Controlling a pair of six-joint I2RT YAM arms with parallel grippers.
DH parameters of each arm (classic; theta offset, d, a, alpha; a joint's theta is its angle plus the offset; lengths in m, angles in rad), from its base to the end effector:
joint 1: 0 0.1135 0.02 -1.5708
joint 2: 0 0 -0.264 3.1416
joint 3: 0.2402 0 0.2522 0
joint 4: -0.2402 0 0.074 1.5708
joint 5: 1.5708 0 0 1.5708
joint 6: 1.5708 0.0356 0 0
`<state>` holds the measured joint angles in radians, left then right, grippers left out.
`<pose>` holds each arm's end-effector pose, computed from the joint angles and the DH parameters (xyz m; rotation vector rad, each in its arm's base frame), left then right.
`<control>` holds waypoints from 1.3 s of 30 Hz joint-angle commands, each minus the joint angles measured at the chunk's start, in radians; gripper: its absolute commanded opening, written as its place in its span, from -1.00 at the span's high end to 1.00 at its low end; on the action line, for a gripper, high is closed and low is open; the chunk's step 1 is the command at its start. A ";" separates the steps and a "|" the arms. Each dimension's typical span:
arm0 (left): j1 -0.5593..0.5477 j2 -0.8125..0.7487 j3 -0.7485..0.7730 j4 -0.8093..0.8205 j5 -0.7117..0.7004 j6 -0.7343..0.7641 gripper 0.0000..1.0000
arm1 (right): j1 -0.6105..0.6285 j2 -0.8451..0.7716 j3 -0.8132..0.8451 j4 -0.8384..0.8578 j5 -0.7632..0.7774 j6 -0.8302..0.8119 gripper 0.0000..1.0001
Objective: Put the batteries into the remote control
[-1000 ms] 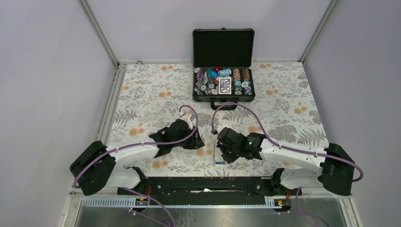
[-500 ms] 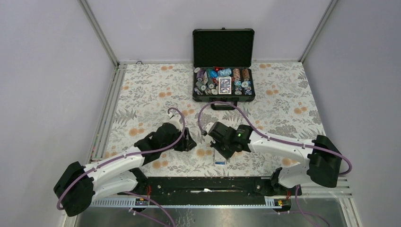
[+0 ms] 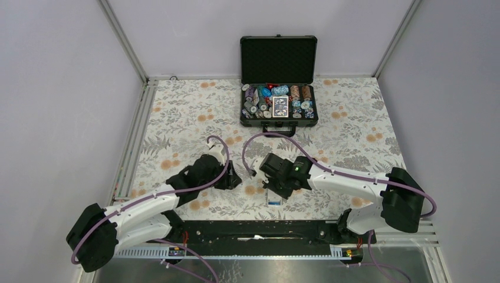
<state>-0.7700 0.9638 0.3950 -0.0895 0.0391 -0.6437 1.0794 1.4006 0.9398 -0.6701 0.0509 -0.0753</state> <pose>0.1389 -0.1366 0.1819 0.1712 2.3488 -0.7856 0.1281 0.2355 0.2194 -1.4730 2.2897 0.2321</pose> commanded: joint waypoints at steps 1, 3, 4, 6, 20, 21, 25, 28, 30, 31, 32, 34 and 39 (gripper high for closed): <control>0.006 -0.023 -0.021 0.033 -0.035 0.020 0.06 | -0.002 -0.009 -0.038 0.034 -0.014 -0.086 1.00; 0.006 -0.039 -0.030 0.031 -0.055 0.022 0.06 | -0.003 -0.022 -0.049 0.042 -0.003 -0.104 1.00; 0.007 -0.047 -0.037 0.033 -0.065 0.023 0.06 | -0.003 -0.034 -0.057 0.046 -0.002 -0.108 1.00; 0.007 -0.064 -0.051 0.040 -0.080 0.023 0.06 | -0.003 -0.056 -0.077 0.064 -0.003 -0.120 1.00; 0.011 -0.091 -0.082 0.065 -0.106 0.023 0.06 | -0.003 0.017 -0.079 0.113 -0.125 -0.175 1.00; 0.011 -0.091 -0.081 0.065 -0.105 0.023 0.06 | -0.003 0.023 -0.078 0.115 -0.131 -0.177 1.00; 0.013 -0.092 -0.082 0.065 -0.105 0.023 0.06 | -0.002 0.051 -0.068 0.115 -0.166 -0.182 1.00; 0.012 -0.094 -0.084 0.065 -0.104 0.023 0.06 | -0.003 0.074 -0.062 0.116 -0.182 -0.183 1.00; 0.012 -0.093 -0.084 0.065 -0.105 0.023 0.05 | -0.003 0.087 -0.057 0.117 -0.193 -0.184 1.00; 0.013 -0.094 -0.084 0.065 -0.105 0.022 0.05 | -0.003 0.090 -0.057 0.118 -0.193 -0.183 1.00; 0.013 -0.094 -0.084 0.065 -0.105 0.022 0.05 | -0.003 0.093 -0.056 0.117 -0.194 -0.184 1.00; 0.013 -0.093 -0.084 0.065 -0.104 0.022 0.04 | -0.003 0.095 -0.056 0.121 -0.198 -0.183 1.00; 0.013 -0.091 -0.085 0.069 -0.101 0.017 -0.03 | -0.003 0.093 -0.062 0.142 -0.180 -0.174 0.95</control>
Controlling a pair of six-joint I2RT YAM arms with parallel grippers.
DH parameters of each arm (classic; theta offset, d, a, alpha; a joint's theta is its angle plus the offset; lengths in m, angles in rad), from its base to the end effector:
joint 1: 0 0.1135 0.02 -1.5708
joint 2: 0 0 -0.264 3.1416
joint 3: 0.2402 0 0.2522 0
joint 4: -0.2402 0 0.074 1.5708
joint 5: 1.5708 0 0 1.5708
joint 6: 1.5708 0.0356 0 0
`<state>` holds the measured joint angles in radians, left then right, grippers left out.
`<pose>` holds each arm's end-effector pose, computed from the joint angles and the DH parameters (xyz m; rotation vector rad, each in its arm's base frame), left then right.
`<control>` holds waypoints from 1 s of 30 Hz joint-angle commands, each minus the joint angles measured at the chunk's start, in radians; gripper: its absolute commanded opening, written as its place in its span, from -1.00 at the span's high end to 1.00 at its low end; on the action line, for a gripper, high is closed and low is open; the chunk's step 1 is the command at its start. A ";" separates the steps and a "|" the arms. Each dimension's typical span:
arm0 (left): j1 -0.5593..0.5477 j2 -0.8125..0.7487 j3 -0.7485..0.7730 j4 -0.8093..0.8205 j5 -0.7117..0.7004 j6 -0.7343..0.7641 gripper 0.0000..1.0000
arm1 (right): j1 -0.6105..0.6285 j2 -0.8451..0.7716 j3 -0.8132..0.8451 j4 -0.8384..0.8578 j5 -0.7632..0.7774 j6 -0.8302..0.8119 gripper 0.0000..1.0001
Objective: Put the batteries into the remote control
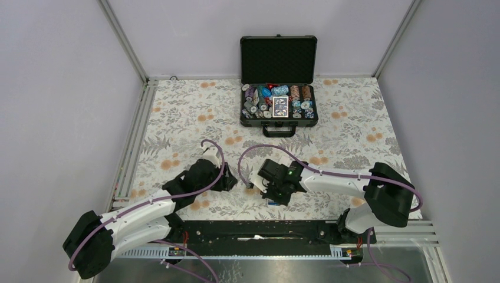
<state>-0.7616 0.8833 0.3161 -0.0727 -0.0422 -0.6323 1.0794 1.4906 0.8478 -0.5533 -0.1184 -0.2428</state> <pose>0.1307 -0.1226 0.1711 0.1247 2.3041 -0.7065 0.1241 0.2408 0.1761 -1.7587 2.2093 0.3703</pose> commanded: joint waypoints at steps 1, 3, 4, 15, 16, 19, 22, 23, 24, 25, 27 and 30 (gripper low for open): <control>0.004 -0.009 -0.006 0.054 -0.018 0.006 -0.03 | -0.002 0.003 0.030 0.025 -0.009 -0.006 0.92; 0.004 -0.006 -0.007 0.057 -0.014 0.004 -0.05 | -0.002 0.008 0.034 0.028 -0.006 -0.007 0.87; 0.004 -0.005 -0.007 0.057 -0.012 0.004 -0.07 | -0.002 0.009 0.035 0.030 -0.004 -0.008 0.85; 0.004 0.017 -0.006 0.069 0.014 0.004 -0.13 | -0.003 0.005 0.039 0.061 0.012 -0.005 0.33; 0.004 0.021 -0.005 0.068 0.020 0.005 -0.14 | -0.003 0.000 0.039 0.065 0.010 -0.004 0.28; 0.004 0.041 -0.005 0.109 0.050 0.005 -0.15 | -0.002 -0.025 0.038 0.080 0.027 0.007 0.08; 0.005 0.066 -0.003 0.132 0.094 0.006 -0.15 | -0.003 -0.067 0.041 0.087 0.102 0.050 -0.05; 0.005 0.078 -0.002 0.140 0.110 0.004 -0.15 | -0.003 -0.083 0.045 0.088 0.140 0.078 -0.07; 0.004 0.090 -0.001 0.149 0.128 0.002 -0.14 | -0.003 -0.099 0.052 0.088 0.177 0.111 -0.08; 0.004 0.104 0.003 0.158 0.151 0.002 -0.14 | -0.002 -0.115 0.059 0.087 0.213 0.145 -0.09; 0.002 0.134 0.010 0.173 0.185 -0.004 -0.12 | -0.003 -0.153 0.069 0.086 0.264 0.215 -0.10; 0.001 0.169 0.008 0.220 0.233 -0.024 -0.11 | -0.004 -0.224 0.060 0.085 0.340 0.358 -0.13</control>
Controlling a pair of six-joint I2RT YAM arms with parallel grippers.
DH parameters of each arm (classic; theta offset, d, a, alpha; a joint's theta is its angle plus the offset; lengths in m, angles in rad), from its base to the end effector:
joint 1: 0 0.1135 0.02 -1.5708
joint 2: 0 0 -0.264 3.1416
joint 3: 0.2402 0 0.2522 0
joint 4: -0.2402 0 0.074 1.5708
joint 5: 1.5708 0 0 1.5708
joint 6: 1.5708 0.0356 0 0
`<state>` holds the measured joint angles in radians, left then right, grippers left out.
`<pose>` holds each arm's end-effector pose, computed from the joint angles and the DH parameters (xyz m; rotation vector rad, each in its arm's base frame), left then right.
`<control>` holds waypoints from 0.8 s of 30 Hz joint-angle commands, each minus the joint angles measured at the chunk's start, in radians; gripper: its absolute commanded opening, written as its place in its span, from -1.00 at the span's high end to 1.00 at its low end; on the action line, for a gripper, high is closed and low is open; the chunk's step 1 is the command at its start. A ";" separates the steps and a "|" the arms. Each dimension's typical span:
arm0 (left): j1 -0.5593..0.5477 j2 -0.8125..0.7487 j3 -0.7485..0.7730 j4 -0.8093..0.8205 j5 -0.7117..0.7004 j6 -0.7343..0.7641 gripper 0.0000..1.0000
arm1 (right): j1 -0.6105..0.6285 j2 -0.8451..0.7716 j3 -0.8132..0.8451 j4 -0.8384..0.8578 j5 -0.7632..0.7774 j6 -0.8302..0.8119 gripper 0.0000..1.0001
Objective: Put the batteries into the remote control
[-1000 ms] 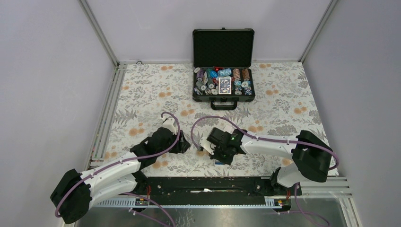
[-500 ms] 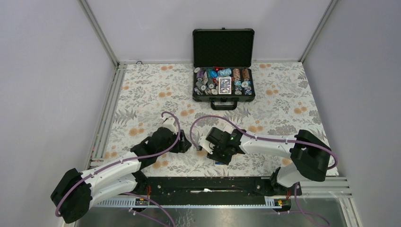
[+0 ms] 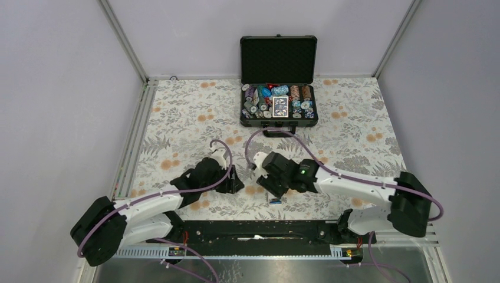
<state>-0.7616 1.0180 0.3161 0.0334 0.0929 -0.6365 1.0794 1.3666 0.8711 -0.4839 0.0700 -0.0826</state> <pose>0.1374 -0.1356 0.1580 0.2022 2.3706 -0.8262 0.1303 0.2382 0.2174 -1.3898 2.1667 0.2957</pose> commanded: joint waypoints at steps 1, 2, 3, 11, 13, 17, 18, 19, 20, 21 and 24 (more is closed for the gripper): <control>-0.001 0.046 0.006 0.130 0.111 -0.027 -0.11 | -0.004 -0.127 0.027 0.015 0.174 0.247 -0.14; -0.004 0.060 0.007 0.146 0.127 -0.034 -0.11 | -0.004 -0.162 0.014 0.012 0.197 0.305 -0.23; -0.008 0.076 0.010 0.161 0.144 -0.041 -0.10 | -0.005 -0.178 0.002 0.006 0.210 0.362 -0.30; -0.069 0.253 0.027 0.331 0.251 -0.140 -0.07 | -0.006 -0.288 -0.128 0.000 0.207 0.599 -0.26; -0.082 0.291 0.032 0.369 0.267 -0.163 -0.05 | -0.007 -0.287 -0.162 -0.001 0.225 0.644 -0.22; -0.107 0.358 0.043 0.436 0.283 -0.199 -0.01 | -0.007 -0.267 -0.200 -0.001 0.229 0.711 -0.02; -0.111 0.373 0.046 0.442 0.285 -0.207 0.00 | -0.009 -0.264 -0.205 0.000 0.229 0.723 0.03; -0.117 0.387 0.049 0.460 0.290 -0.214 0.00 | -0.009 -0.257 -0.209 -0.001 0.228 0.735 0.07; -0.124 0.399 0.052 0.468 0.292 -0.222 0.01 | -0.010 -0.250 -0.212 0.000 0.226 0.743 0.09; -0.130 0.413 0.055 0.482 0.295 -0.229 0.02 | -0.010 -0.242 -0.214 0.001 0.223 0.749 0.11; -0.141 0.449 0.067 0.499 0.299 -0.242 0.06 | -0.012 -0.218 -0.213 0.000 0.205 0.761 0.21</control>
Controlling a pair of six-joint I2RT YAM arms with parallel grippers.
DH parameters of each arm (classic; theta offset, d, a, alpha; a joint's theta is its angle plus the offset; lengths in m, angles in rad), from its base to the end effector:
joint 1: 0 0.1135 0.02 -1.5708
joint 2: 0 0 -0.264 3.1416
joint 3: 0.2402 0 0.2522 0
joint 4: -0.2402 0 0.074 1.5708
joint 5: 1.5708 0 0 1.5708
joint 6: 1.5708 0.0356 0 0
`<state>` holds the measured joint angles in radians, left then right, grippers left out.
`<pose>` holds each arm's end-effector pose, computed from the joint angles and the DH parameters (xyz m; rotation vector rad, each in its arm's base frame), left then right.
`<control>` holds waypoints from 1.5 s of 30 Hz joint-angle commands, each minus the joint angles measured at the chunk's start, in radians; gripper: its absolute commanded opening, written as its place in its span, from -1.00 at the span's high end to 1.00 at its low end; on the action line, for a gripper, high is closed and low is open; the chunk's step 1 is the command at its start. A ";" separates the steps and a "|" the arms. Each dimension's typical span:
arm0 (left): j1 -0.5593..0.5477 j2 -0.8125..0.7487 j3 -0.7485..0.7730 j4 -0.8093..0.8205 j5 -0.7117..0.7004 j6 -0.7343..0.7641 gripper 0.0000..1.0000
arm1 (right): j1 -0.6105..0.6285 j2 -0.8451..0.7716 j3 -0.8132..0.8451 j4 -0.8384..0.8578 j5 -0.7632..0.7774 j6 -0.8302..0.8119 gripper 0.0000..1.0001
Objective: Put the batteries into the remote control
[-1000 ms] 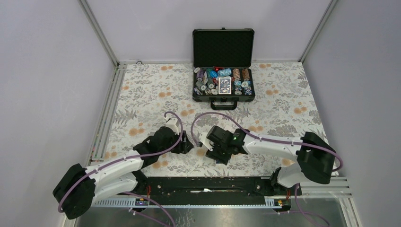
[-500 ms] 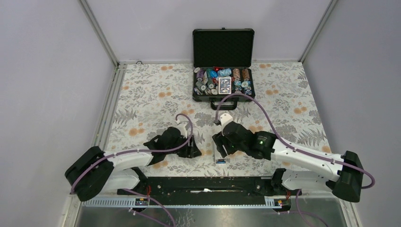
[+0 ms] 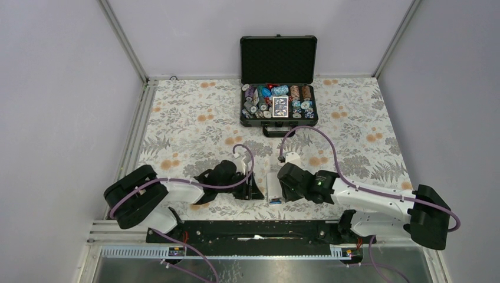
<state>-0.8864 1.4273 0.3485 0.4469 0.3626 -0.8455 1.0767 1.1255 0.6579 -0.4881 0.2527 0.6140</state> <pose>0.1403 -0.1919 0.1239 0.2834 2.4928 -1.2620 0.1096 0.1847 0.2063 -0.4795 2.4796 0.3870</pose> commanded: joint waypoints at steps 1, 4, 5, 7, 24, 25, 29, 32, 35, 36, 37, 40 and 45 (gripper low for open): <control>-0.017 0.046 0.037 0.087 0.030 -0.035 0.07 | -0.009 0.026 0.001 0.009 0.015 0.066 0.24; -0.019 0.051 0.041 0.086 0.028 -0.038 0.08 | -0.010 0.034 -0.009 0.036 -0.016 0.078 0.32; -0.019 0.054 0.043 0.084 0.029 -0.038 0.09 | -0.011 0.035 -0.013 0.048 -0.030 0.081 0.32; -0.021 0.058 0.047 0.080 0.032 -0.037 0.09 | -0.012 0.043 -0.017 0.062 -0.045 0.088 0.32; -0.040 0.113 0.077 0.087 0.032 -0.043 0.21 | -0.014 0.102 -0.017 0.097 -0.102 0.102 0.55; -0.040 0.113 0.078 0.087 0.032 -0.044 0.22 | -0.014 0.106 -0.017 0.097 -0.102 0.103 0.56; -0.043 0.118 0.079 0.085 0.031 -0.045 0.24 | -0.015 0.116 -0.020 0.096 -0.098 0.104 0.56; -0.044 0.126 0.084 0.085 0.033 -0.047 0.24 | -0.015 0.123 -0.020 0.101 -0.105 0.105 0.57; -0.048 0.130 0.089 0.084 0.034 -0.046 0.26 | -0.015 0.124 -0.025 0.113 -0.112 0.106 0.58; -0.048 0.131 0.091 0.083 0.034 -0.046 0.26 | -0.015 0.124 -0.026 0.114 -0.114 0.106 0.59; -0.049 0.135 0.094 0.080 0.032 -0.044 0.27 | -0.015 0.126 -0.025 0.114 -0.115 0.106 0.60; -0.052 0.146 0.099 0.079 0.036 -0.043 0.32 | -0.015 0.128 -0.025 0.123 -0.119 0.103 0.63; -0.054 0.165 0.108 0.082 0.038 -0.043 0.40 | -0.017 0.144 -0.024 0.134 -0.127 0.098 0.66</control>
<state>-0.9337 1.5730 0.4282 0.5072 0.3859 -0.8925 1.0676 1.2488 0.6361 -0.3779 0.1356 0.7052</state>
